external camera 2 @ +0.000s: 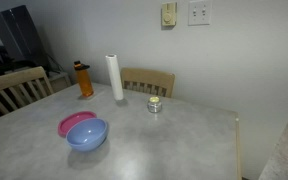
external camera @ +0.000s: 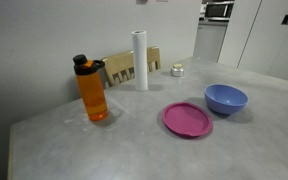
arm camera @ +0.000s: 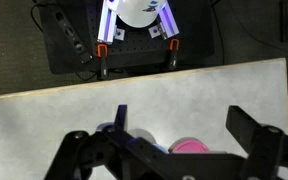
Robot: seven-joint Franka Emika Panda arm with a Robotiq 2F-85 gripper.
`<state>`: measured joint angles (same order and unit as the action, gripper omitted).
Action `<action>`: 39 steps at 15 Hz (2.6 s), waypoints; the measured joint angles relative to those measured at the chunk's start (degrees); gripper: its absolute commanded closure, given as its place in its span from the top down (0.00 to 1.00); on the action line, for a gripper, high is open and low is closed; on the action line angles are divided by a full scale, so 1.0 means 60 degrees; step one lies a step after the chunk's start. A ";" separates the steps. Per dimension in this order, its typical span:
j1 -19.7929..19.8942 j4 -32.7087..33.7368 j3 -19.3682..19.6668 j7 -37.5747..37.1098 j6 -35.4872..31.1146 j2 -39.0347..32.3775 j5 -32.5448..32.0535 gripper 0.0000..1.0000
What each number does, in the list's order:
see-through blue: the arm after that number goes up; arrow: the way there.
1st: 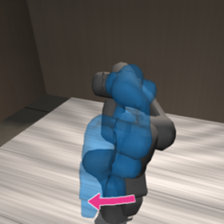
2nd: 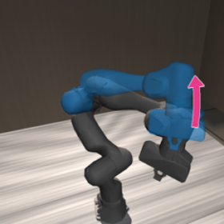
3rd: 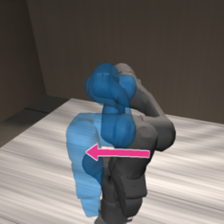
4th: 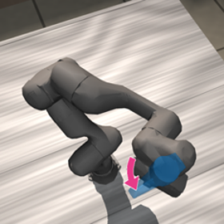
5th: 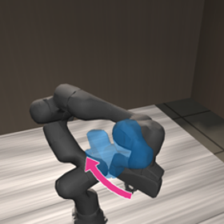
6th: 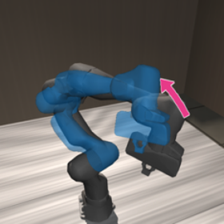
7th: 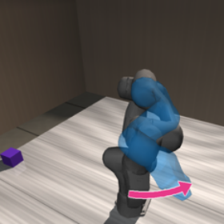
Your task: Put the pink lid on the bowl
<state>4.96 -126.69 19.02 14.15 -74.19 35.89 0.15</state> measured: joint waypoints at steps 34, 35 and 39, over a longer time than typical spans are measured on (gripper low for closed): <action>-0.0666 0.1459 -0.2826 -0.2743 -0.1107 -0.4840 0.1673 1.00; -0.0666 0.1459 -0.2826 -0.2743 -0.1107 -0.4825 0.1673 1.00; -0.0666 0.1459 -0.2826 -0.2743 -0.1108 -0.4821 0.1674 1.00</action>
<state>0.96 -117.94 2.06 -2.31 -80.84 6.96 10.19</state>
